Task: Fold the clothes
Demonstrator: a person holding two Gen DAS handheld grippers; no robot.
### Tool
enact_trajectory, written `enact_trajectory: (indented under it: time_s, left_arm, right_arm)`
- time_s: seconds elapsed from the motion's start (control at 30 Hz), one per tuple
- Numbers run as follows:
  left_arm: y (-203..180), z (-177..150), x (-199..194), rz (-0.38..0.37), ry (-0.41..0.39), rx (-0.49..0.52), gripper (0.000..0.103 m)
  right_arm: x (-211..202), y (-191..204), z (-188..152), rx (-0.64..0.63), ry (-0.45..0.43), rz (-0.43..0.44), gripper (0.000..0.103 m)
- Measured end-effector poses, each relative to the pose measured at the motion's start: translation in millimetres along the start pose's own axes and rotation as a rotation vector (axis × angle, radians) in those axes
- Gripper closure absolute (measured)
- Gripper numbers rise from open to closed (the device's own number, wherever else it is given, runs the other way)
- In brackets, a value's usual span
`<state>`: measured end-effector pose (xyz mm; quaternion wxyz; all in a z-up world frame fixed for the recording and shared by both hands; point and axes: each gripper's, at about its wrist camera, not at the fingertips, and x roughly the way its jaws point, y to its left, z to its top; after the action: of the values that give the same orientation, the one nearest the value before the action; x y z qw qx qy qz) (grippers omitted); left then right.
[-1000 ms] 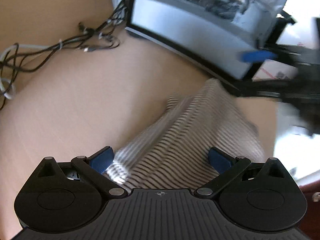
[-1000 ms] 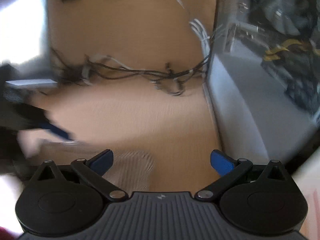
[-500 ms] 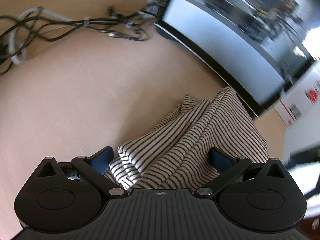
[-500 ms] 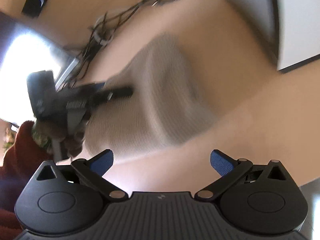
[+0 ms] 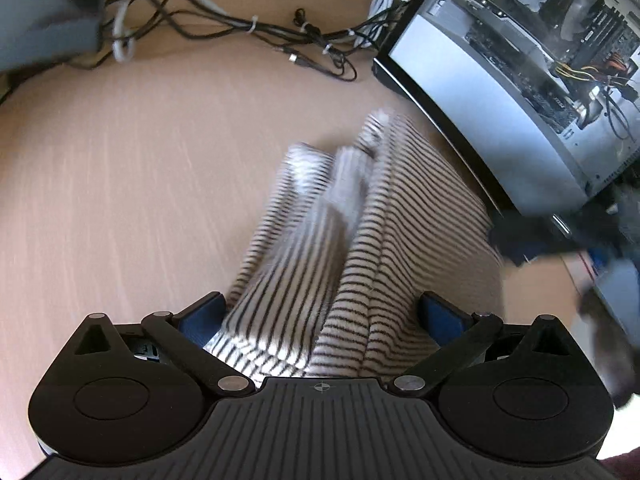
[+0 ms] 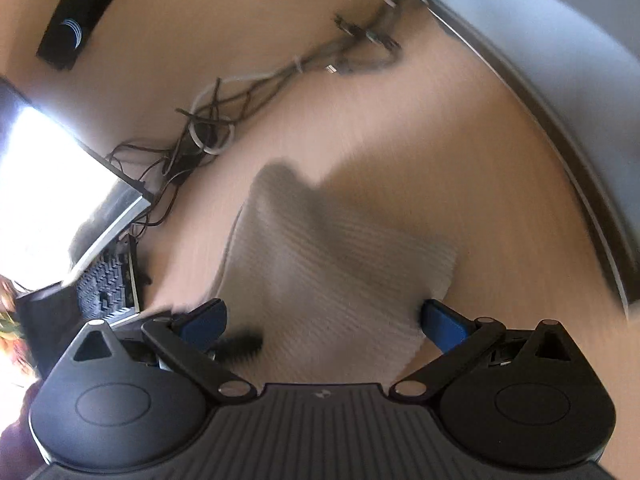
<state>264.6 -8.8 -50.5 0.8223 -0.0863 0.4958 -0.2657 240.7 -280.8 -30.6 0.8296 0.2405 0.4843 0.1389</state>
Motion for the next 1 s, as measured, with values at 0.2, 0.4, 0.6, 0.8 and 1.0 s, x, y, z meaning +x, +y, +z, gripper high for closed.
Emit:
enact_trajectory:
  time_s: [0.2, 0.4, 0.6, 0.8, 1.0]
  left_arm:
    - [-28, -39, -7, -0.056, 0.025, -0.062, 0.0]
    - [-41, -52, -14, -0.075, 0.028, -0.121, 0.0]
    - [-38, -45, -38, 0.013, -0.046, -0.124, 0.0]
    - [-44, -38, -39, -0.019, -0.058, -0.076, 0.01]
    - [-44, -37, -22, -0.079, -0.034, -0.092, 0.013]
  right_arm:
    - [20, 41, 17, -0.307, -0.037, -0.095, 0.0]
    - [20, 71, 14, -0.48, -0.059, -0.119, 0.0]
    - [-10, 51, -4, -0.423, -0.098, -0.17, 0.0]
    - [-8, 17, -22, -0.21, 0.007, -0.054, 0.0]
    - [22, 49, -4, -0.269, -0.057, -0.06, 0.0]
